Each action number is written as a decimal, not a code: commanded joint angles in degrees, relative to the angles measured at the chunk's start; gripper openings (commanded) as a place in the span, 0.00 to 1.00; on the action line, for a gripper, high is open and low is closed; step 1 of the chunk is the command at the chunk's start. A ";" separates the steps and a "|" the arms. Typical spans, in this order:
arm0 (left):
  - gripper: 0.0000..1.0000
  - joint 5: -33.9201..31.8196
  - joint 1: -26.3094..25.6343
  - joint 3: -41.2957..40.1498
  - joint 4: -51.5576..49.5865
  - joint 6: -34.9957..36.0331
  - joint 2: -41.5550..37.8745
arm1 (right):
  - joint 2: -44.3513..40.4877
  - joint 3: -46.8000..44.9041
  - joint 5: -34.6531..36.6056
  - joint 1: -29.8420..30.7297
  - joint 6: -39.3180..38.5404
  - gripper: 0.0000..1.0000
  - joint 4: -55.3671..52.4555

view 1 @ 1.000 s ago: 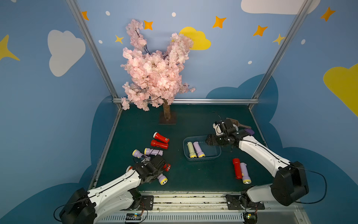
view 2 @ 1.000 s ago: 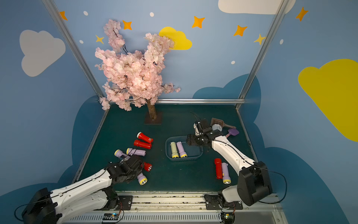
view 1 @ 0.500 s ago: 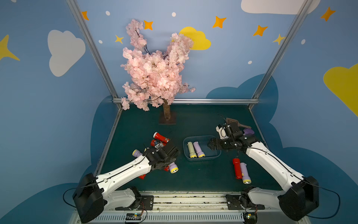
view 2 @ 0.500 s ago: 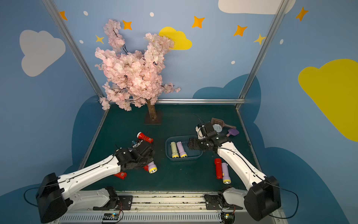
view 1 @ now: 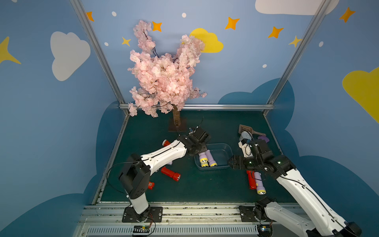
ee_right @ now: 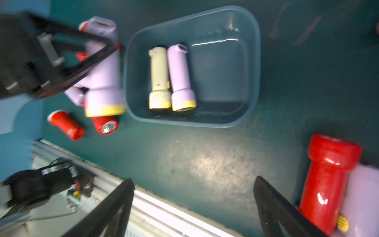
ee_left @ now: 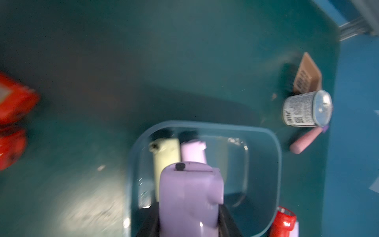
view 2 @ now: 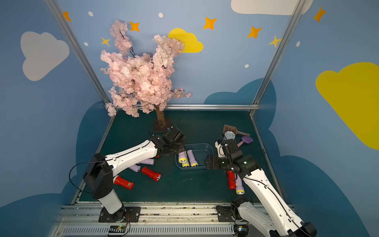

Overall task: Put the flashlights into the storage boxes
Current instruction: Place the flashlight at the storage box.

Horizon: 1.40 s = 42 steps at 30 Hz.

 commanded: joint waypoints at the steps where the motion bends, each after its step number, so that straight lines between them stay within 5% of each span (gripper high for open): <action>1: 0.17 4.85 0.47 4.67 2.25 3.28 4.18 | -2.78 -0.72 -3.60 0.54 2.00 0.91 -2.93; 14: 0.17 10.99 -2.57 18.40 3.80 1.94 20.18 | -4.67 0.42 0.25 0.82 2.64 0.91 -6.97; 42: 0.23 4.88 -2.27 13.34 3.94 0.38 24.37 | -4.15 -0.37 2.61 0.68 1.71 0.91 -6.90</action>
